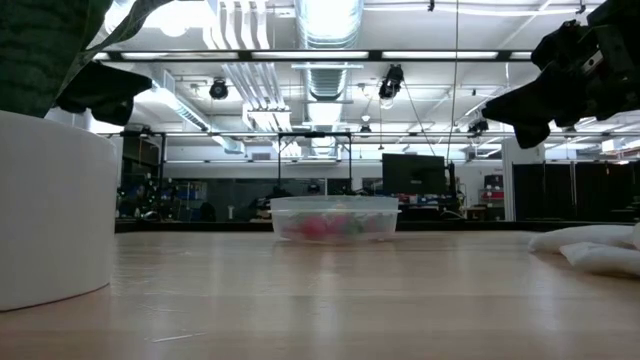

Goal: Pick and placing Produce into tupperware
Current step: Return to Home Position

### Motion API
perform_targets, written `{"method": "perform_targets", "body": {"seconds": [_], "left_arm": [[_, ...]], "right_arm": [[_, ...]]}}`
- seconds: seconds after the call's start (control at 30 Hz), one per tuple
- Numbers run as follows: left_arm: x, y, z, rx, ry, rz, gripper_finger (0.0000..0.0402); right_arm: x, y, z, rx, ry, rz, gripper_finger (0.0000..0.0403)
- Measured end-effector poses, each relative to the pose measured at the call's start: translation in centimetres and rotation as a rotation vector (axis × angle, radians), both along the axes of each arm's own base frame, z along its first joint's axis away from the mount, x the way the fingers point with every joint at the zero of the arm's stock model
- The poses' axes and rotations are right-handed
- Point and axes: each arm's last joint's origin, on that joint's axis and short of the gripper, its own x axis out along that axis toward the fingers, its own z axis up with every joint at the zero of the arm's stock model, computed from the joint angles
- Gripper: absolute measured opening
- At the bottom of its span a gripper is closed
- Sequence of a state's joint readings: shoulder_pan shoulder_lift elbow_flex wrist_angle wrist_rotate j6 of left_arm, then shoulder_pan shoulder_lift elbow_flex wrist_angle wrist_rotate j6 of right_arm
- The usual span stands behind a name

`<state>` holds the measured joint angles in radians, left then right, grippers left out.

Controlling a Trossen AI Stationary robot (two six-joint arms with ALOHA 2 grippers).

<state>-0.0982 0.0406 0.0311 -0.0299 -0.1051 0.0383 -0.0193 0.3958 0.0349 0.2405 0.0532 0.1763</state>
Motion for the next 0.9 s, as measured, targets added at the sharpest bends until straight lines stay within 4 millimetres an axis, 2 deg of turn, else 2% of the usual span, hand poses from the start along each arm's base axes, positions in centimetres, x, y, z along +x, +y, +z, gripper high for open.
{"method": "perform_targets", "body": {"seconds": [0.17, 0.27, 0.53, 0.6, 0.67, 0.9], "left_arm": [[0.0, -0.1, 0.0, -0.004, -0.002, -0.023, 0.0], [0.0, -0.1, -0.1, -0.007, 0.002, -0.022, 0.0], [0.0, -0.1, -0.1, -0.008, 0.005, -0.018, 0.0], [0.0, -0.1, -0.1, -0.025, 0.008, -0.017, 0.0], [0.1, -0.1, -0.2, -0.037, 0.015, -0.016, 0.0], [0.3, -0.1, -0.5, -0.055, 0.051, -0.013, 0.0]], "right_arm": [[0.0, 0.0, 0.4, -0.007, -0.041, 0.001, 0.0059], [0.1, 0.0, 1.1, -0.07, -0.068, 0.012, 0.0059], [-0.8, 0.2, 5.6, -0.084, 0.028, 0.057, 0.0059], [-1.2, 0.4, 6.5, -0.1, 0.005, 0.08, 0.0059], [-1.5, 0.6, 6.7, -0.121, -0.037, 0.097, 0.0059], [-2.1, 0.9, 4.6, -0.127, -0.088, 0.075, 0.0059]]}}
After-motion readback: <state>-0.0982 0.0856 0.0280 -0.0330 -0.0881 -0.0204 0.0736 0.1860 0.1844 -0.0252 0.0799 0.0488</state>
